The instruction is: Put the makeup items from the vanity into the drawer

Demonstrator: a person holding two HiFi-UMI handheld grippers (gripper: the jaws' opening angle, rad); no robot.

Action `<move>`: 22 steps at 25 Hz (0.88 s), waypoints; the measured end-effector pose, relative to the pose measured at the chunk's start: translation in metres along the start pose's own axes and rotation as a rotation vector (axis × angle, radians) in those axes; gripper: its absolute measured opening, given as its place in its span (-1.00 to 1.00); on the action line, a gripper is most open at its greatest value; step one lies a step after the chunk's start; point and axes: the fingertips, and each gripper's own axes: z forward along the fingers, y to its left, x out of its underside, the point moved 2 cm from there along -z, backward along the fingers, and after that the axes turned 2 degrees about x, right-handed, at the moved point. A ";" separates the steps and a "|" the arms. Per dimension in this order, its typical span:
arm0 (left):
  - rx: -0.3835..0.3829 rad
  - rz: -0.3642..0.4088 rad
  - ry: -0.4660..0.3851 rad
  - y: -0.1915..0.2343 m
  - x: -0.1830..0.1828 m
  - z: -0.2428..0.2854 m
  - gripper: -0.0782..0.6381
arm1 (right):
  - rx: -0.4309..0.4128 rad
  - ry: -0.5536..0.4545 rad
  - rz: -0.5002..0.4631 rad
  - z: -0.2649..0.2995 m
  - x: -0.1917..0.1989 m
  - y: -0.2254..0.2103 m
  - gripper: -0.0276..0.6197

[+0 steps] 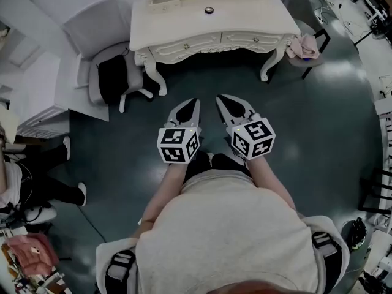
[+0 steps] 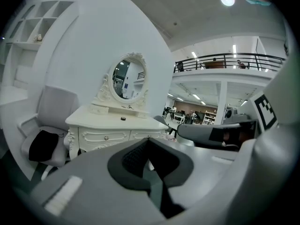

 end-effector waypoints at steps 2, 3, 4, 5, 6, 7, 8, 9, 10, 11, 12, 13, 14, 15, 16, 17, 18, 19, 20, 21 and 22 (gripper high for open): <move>0.004 -0.002 0.009 -0.006 0.005 0.000 -0.76 | -0.006 0.004 -0.001 -0.003 0.002 0.000 -0.89; 0.010 -0.003 0.014 -0.009 0.007 0.000 -0.76 | -0.011 0.009 0.001 -0.003 0.003 -0.001 -0.89; 0.015 -0.001 0.020 -0.011 0.009 0.002 -0.76 | -0.018 0.017 0.009 -0.003 0.006 -0.001 -0.89; 0.019 0.003 0.026 -0.011 0.010 0.005 -0.76 | -0.027 0.028 0.019 -0.002 0.009 -0.002 -0.89; 0.022 0.007 0.030 -0.011 0.010 0.008 -0.76 | -0.033 0.041 0.024 0.000 0.011 -0.004 -0.89; 0.024 0.013 0.031 -0.009 0.009 0.012 -0.76 | -0.033 0.053 0.020 0.003 0.013 -0.006 -0.89; 0.024 0.017 0.031 -0.006 0.008 0.015 -0.76 | -0.028 0.061 0.009 0.006 0.014 -0.009 -0.89; 0.021 0.019 0.030 -0.001 0.005 0.019 -0.76 | -0.019 0.065 -0.001 0.010 0.013 -0.012 -0.89; 0.018 0.018 0.027 0.005 0.002 0.023 -0.76 | -0.009 0.065 -0.007 0.015 0.012 -0.016 -0.89; 0.015 0.015 0.023 0.011 -0.002 0.027 -0.76 | 0.001 0.061 -0.008 0.020 0.010 -0.020 -0.89; 0.012 0.014 0.017 0.017 -0.006 0.032 -0.76 | 0.010 0.056 -0.009 0.027 0.008 -0.023 -0.89; 0.012 0.013 0.012 0.022 -0.009 0.036 -0.76 | 0.015 0.054 -0.013 0.034 0.007 -0.027 -0.89; 0.014 0.013 0.010 0.028 -0.011 0.042 -0.76 | 0.015 0.056 -0.020 0.043 0.006 -0.030 -0.89; 0.020 0.016 0.013 0.034 -0.012 0.048 -0.76 | 0.008 0.061 -0.023 0.053 0.007 -0.032 -0.89; 0.026 0.020 0.022 0.042 -0.012 0.055 -0.76 | 0.000 0.069 -0.018 0.063 0.008 -0.035 -0.89; 0.030 0.024 0.033 0.051 -0.014 0.063 -0.76 | -0.004 0.074 -0.007 0.074 0.009 -0.039 -0.89; 0.031 0.025 0.041 0.061 -0.017 0.071 -0.76 | -0.003 0.076 0.005 0.085 0.008 -0.044 -0.89; 0.030 0.023 0.043 0.072 -0.022 0.079 -0.76 | 0.003 0.076 0.009 0.096 0.006 -0.049 -0.89; 0.029 0.021 0.041 0.084 -0.029 0.087 -0.76 | 0.010 0.075 0.005 0.109 0.001 -0.056 -0.89; 0.030 0.019 0.040 0.094 -0.036 0.095 -0.76 | 0.016 0.074 0.000 0.121 -0.004 -0.061 -0.89; 0.032 0.018 0.043 0.104 -0.043 0.101 -0.76 | 0.022 0.072 -0.002 0.134 -0.009 -0.066 -0.89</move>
